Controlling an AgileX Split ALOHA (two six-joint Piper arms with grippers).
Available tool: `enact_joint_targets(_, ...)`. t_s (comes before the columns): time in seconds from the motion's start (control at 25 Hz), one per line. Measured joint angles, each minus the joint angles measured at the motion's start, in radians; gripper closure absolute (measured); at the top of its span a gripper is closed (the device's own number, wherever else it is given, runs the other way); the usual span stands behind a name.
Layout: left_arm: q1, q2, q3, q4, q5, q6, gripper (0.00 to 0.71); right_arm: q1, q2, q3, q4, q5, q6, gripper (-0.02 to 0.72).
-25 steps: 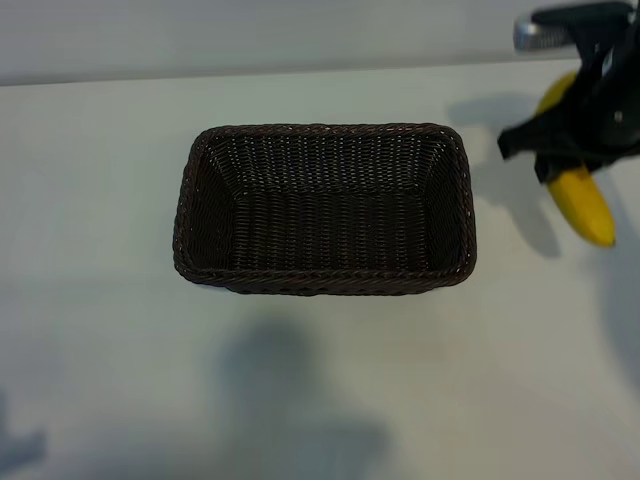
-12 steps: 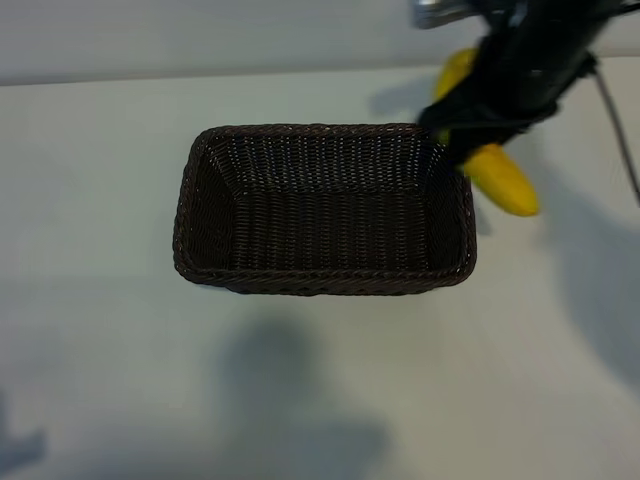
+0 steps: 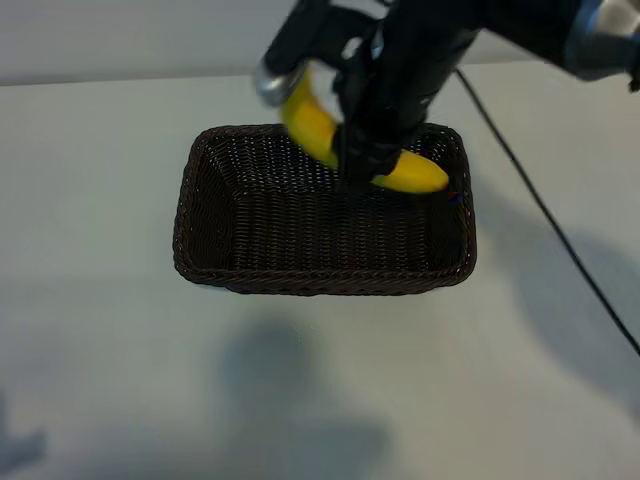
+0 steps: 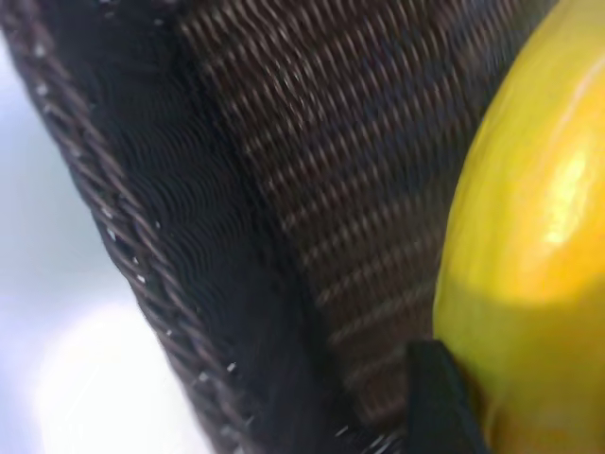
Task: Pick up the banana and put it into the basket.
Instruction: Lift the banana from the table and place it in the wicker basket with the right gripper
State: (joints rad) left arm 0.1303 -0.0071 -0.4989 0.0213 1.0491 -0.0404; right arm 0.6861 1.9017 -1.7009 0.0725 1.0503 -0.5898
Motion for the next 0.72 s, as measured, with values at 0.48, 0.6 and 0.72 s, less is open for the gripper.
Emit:
enact_joint_targets(0.48,0.0,0.0,0.0,0.0,0.0,0.001,0.162,0.042,0.039,-0.001,-0.007,-0.043,-0.426,0.285)
enact_joint_targets(0.6,0.0,0.0,0.0,0.0,0.0,0.001,0.162,0.042,0.087,-0.001,-0.001,-0.073,-0.434,0.285)
enact_joint_targets(0.72,0.0,0.0,0.0,0.0,0.0,0.001,0.162,0.042,0.132,-0.001,0.012,-0.099,-0.435,0.285)
